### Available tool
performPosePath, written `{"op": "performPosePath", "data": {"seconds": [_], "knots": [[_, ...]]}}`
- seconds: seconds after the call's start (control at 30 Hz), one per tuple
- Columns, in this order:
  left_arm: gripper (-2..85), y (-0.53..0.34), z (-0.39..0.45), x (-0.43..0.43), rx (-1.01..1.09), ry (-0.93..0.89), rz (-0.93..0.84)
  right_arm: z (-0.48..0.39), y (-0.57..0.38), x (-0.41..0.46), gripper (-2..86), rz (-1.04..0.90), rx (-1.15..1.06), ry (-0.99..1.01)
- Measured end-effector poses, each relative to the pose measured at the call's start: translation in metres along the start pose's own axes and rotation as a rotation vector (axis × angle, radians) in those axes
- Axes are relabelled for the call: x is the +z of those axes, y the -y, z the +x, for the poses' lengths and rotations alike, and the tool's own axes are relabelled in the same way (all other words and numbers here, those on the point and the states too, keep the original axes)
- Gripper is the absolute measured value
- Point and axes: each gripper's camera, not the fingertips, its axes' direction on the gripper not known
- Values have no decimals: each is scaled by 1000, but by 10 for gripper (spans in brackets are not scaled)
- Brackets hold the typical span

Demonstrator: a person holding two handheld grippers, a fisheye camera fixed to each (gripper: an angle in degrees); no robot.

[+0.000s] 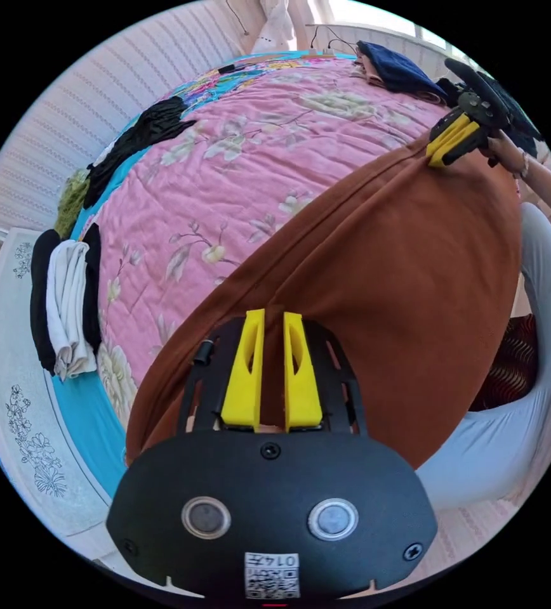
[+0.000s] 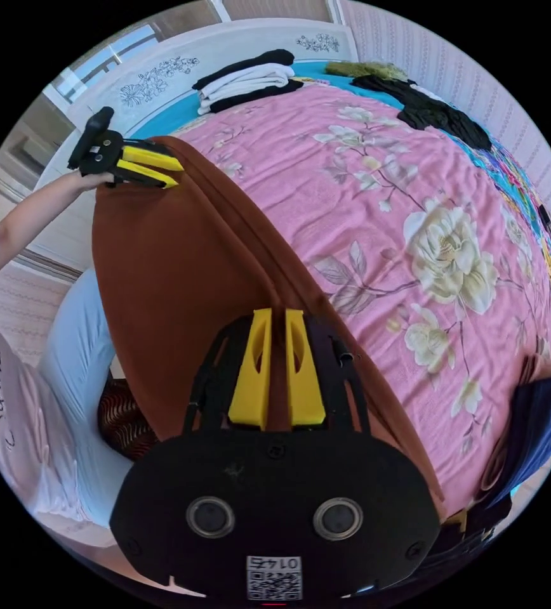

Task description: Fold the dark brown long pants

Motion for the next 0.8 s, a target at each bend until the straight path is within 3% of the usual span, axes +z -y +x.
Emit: {"op": "performPosePath", "data": {"seconds": [0.23,0.37,0.43,0.53,0.63,0.8], "knots": [[-2,26,10,-23,-73,38,93,-7,28,-43,12,46,-56,-22],[25,51,21,25,-78,3,-45,9,44,-29,23,-7,17,-1],[33,52,31,39,-87,21,-14,16,47,7,40,-76,92,17],[28,49,34,34,-135,8,5,17,28,-7,50,56,206,48],[9,37,48,7,-168,125,67,9,-12,-33,35,171,274,25],[-8,16,137,-36,-29,108,216,-26,-69,-53,3,217,311,-93]]}}
